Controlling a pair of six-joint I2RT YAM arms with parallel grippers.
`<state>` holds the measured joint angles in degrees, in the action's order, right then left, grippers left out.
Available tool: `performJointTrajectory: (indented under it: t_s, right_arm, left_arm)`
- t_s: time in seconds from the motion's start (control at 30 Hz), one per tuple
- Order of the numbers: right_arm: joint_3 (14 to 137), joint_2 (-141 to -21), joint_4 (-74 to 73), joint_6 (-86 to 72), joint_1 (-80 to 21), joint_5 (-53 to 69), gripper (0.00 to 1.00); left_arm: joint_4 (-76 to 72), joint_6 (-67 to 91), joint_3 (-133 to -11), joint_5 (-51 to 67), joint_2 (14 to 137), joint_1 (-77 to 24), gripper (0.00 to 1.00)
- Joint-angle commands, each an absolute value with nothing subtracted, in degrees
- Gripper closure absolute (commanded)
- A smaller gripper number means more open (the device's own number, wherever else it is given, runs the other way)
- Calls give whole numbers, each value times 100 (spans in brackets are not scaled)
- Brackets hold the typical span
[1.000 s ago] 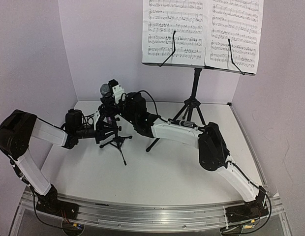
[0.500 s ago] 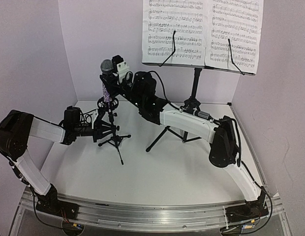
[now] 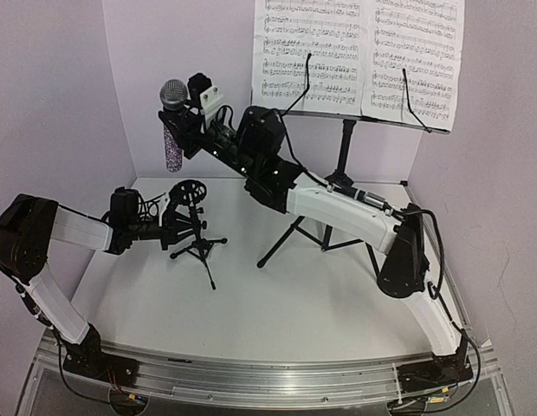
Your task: Pack up the instrument practice props
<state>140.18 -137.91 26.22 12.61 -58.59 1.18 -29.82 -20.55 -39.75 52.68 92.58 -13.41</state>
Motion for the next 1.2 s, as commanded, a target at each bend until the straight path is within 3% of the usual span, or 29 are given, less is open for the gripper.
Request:
performJointTrajectory:
  t_s: [0.0, 0.27, 0.5, 0.93, 1.17]
  right_arm:
    - [13946, -12660, 3549, 1553, -6116, 465, 100]
    - [12817, -12114, 3523, 1443, -6136, 140, 100]
    - [12633, -12145, 3359, 1021, -6150, 435, 100]
    - [11929, -11974, 3155, 730, -6286, 918, 100]
    - [11720, -11996, 3077, 526, -6295, 860, 100]
  left_arm:
    - [-2865, -1834, -4080, 4962, 9128, -1176, 100]
    - [-3014, -1716, -4221, 4644, 9150, -735, 100]
    - [-2978, -1893, -4647, 4246, 9469, -245, 100]
    - [-3603, -1182, -6090, 2069, 10920, -26, 100]
    - [-3806, -966, -6149, 2236, 11099, -26, 100]
